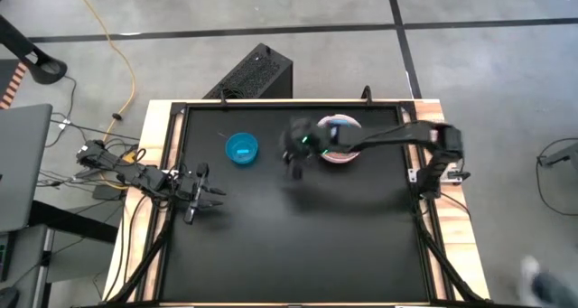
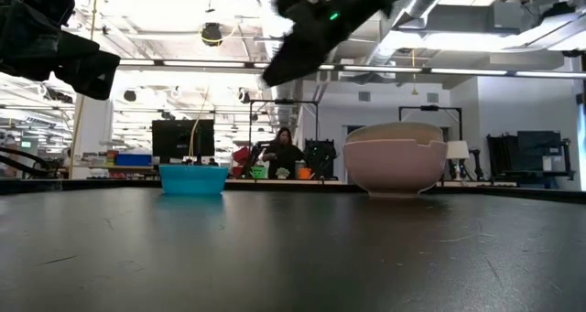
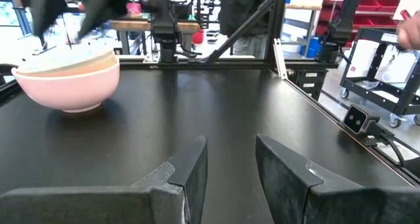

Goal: Nest bowls inside each other
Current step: Stack the blue transparent bowl into the orange patterned bowl

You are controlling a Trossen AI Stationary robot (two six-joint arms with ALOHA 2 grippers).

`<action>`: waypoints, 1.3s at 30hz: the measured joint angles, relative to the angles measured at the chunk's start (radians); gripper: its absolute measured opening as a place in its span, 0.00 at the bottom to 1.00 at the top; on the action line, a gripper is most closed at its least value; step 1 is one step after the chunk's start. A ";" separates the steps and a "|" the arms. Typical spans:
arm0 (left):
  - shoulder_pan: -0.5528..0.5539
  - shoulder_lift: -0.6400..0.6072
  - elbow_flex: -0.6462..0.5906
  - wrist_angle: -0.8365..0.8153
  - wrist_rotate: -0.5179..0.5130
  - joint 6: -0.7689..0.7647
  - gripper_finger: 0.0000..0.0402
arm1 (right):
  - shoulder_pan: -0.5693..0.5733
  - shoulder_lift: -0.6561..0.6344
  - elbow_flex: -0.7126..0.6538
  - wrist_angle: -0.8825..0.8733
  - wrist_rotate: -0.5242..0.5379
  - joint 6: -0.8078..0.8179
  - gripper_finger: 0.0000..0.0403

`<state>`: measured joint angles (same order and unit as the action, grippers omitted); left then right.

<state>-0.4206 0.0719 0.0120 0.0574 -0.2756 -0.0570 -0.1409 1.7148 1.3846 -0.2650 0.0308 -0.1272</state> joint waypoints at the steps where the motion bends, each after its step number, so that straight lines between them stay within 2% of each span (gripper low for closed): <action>1: 0.000 0.000 0.000 0.000 0.000 0.000 0.29 | 0.018 0.037 0.001 0.050 -0.006 -0.038 0.47; 6: 0.000 0.000 0.000 0.000 0.000 0.000 0.29 | 0.066 0.251 0.090 0.193 0.005 -0.227 0.47; 10: 0.000 0.000 0.000 0.000 0.000 0.000 0.29 | 0.069 0.420 0.243 0.211 0.068 -0.298 0.47; 21: 0.000 0.000 0.000 0.000 0.000 0.000 0.29 | 0.039 0.742 0.682 0.021 0.085 -0.326 0.47; 28: 0.000 0.000 0.000 0.000 0.000 0.000 0.29 | 0.032 0.845 0.792 -0.046 0.207 -0.319 0.47; 33: 0.000 0.000 0.000 0.000 0.000 0.000 0.29 | 0.031 0.846 0.793 -0.073 0.217 -0.279 0.45; 36: 0.000 0.000 0.000 0.000 0.000 0.000 0.29 | 0.032 0.846 0.793 -0.081 0.217 -0.266 0.40; 39: 0.000 0.000 0.000 0.000 0.000 0.000 0.29 | 0.032 0.846 0.793 -0.078 0.211 -0.282 0.29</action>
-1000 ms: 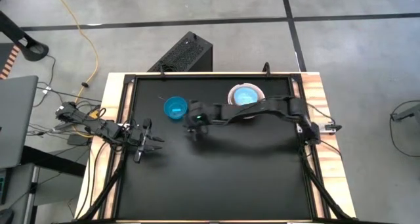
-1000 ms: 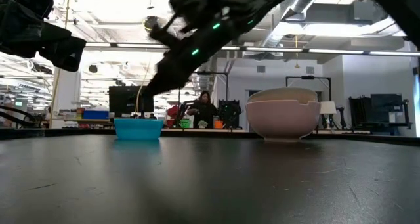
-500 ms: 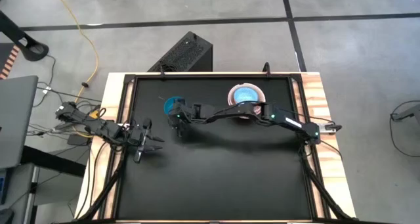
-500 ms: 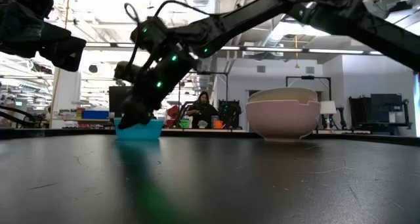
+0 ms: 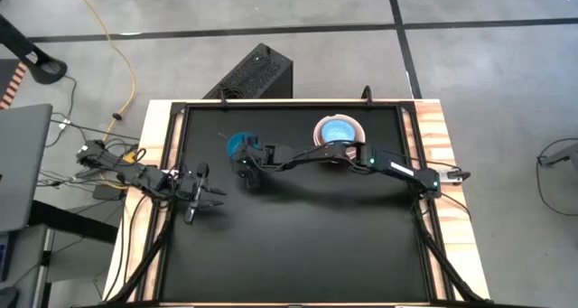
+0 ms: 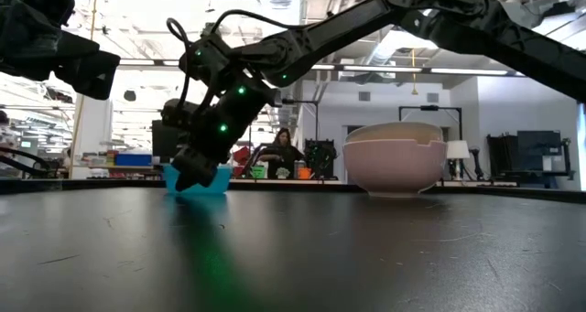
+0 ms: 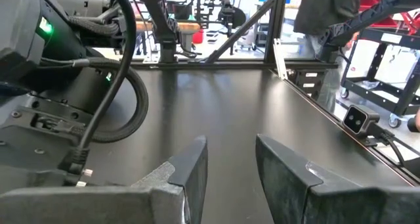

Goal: Nest bowls inside each other
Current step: Stack the blue transparent bowl into the orange patterned bowl

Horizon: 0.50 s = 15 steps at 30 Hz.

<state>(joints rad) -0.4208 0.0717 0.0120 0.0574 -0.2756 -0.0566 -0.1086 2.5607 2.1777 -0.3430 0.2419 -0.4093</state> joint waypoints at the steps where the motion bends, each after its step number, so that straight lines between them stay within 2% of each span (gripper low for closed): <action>1: 0.000 0.000 0.000 0.000 0.000 0.000 0.29 | 0.003 0.000 0.000 0.000 0.000 -0.007 0.25; 5: 0.000 0.000 0.000 0.000 0.000 0.000 0.29 | 0.008 -0.006 0.000 -0.009 -0.002 -0.017 0.05; 10: 0.000 0.000 0.000 0.000 0.000 0.000 0.29 | 0.022 -0.072 0.000 -0.092 -0.004 0.001 0.05; 15: 0.000 0.000 0.000 0.000 0.000 0.000 0.29 | 0.037 -0.204 0.000 -0.341 -0.019 0.041 0.02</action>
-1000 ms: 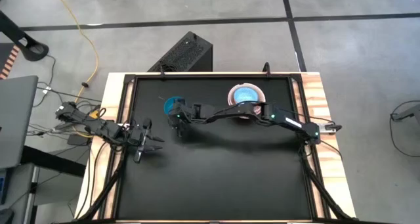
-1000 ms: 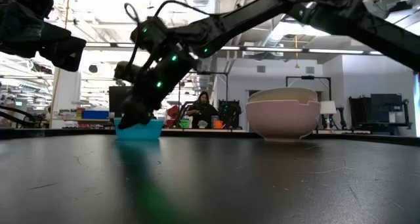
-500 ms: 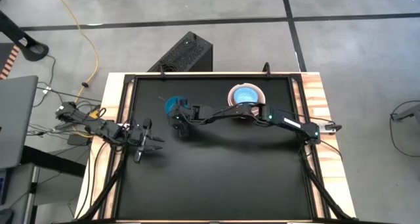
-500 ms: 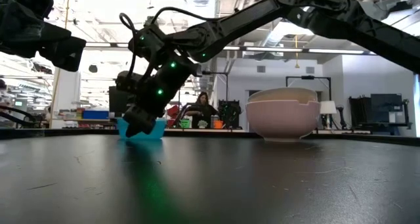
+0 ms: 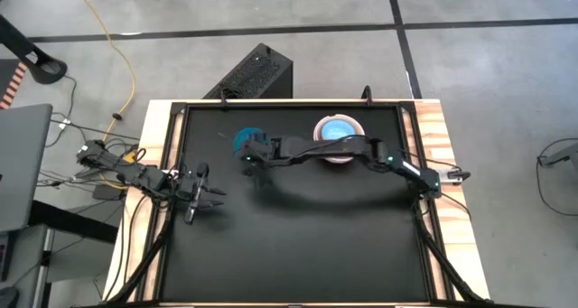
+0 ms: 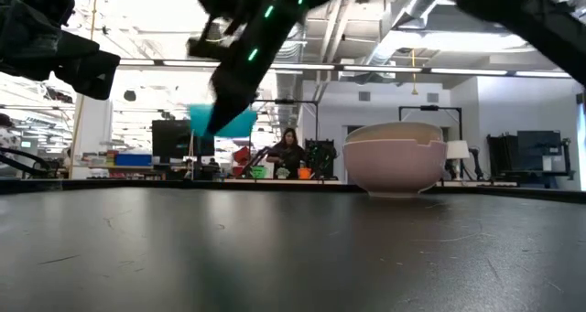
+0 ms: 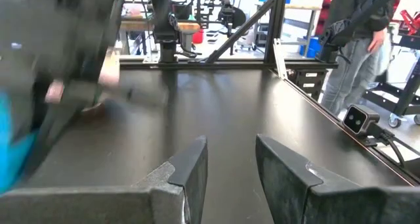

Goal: Nest bowls inside each other
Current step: Stack the blue transparent bowl into the orange patterned bowl

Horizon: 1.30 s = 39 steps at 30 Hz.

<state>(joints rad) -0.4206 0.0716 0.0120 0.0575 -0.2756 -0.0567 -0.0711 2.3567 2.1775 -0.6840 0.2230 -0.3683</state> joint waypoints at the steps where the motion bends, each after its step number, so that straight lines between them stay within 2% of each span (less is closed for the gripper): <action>1: 0.000 0.000 0.000 0.000 0.000 0.000 0.29 | 0.000 -0.033 0.000 -0.059 -0.014 0.005 0.02; 4: 0.000 0.000 0.000 0.000 0.000 0.000 0.29 | -0.014 -0.124 0.000 -0.243 -0.045 0.049 0.01; 10: 0.000 0.000 0.000 0.000 0.000 0.000 0.29 | -0.085 -0.294 0.000 -0.566 -0.042 0.167 0.01; 14: 0.000 0.000 0.000 0.000 0.000 0.000 0.29 | -0.134 -0.418 -0.051 -0.632 -0.042 0.236 0.01; 19: 0.000 0.000 0.000 0.000 0.000 0.000 0.29 | -0.188 -0.613 -0.311 -0.551 -0.041 0.323 0.01; 24: 0.000 0.000 0.000 0.000 0.000 0.000 0.29 | -0.225 -0.797 -0.666 -0.302 -0.045 0.370 0.01; 28: 0.000 0.000 0.000 0.000 0.000 0.000 0.29 | -0.246 -0.873 -0.874 -0.163 -0.115 0.380 0.01; 32: 0.000 0.000 0.000 0.000 0.000 0.000 0.29 | -0.263 -0.901 -0.979 -0.125 -0.132 0.378 0.01; 39: 0.000 0.000 0.000 0.000 0.000 0.000 0.29 | -0.302 -0.897 -1.055 -0.030 -0.173 0.367 0.01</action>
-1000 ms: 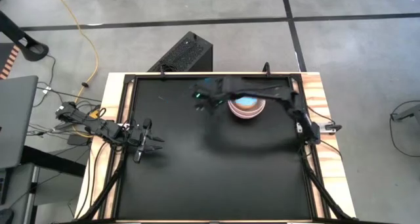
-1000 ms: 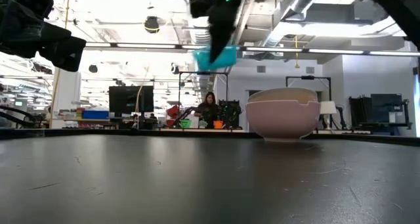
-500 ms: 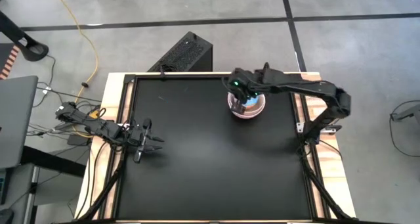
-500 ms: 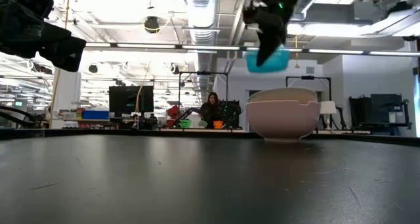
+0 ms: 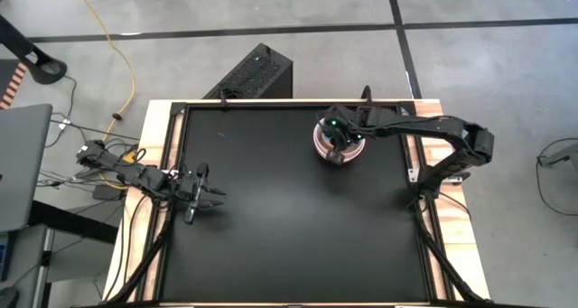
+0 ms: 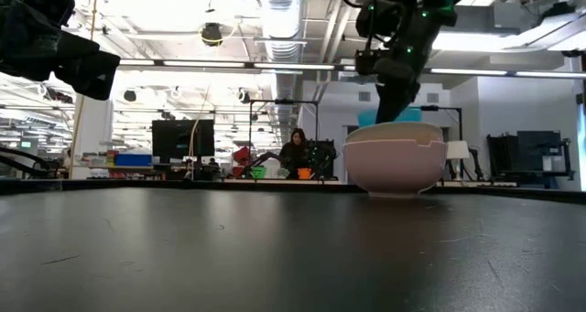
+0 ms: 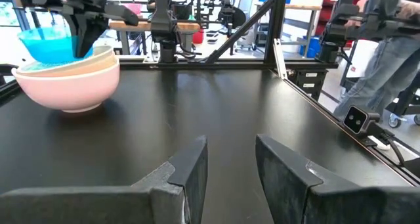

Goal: Nest bowls inside each other
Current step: Stack the blue transparent bowl into the orange patterned bowl

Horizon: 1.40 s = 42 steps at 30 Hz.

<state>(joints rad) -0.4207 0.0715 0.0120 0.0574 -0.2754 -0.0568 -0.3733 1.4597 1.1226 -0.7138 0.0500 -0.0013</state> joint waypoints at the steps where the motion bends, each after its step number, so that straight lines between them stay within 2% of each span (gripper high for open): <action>1: 0.000 0.000 0.000 0.000 0.000 0.000 0.29 | -0.003 0.001 -0.004 0.010 -0.002 -0.001 0.01; 14: 0.000 0.000 0.000 0.000 0.000 0.000 0.29 | -0.016 0.001 -0.005 0.052 -0.004 -0.006 0.01; 18: 0.000 0.000 0.000 0.000 0.000 0.000 0.29 | -0.016 0.001 -0.058 0.129 -0.011 -0.003 0.01; 27: 0.000 0.000 0.000 0.000 0.000 0.000 0.29 | -0.024 0.001 -0.076 0.138 0.000 0.015 0.01; 42: 0.000 0.000 0.000 0.000 0.000 0.000 0.29 | -0.042 0.000 -0.075 0.120 0.005 0.084 0.23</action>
<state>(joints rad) -0.4209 0.0715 0.0120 0.0576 -0.2754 -0.0569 -0.4151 1.4601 1.0474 -0.5938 0.0547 0.0828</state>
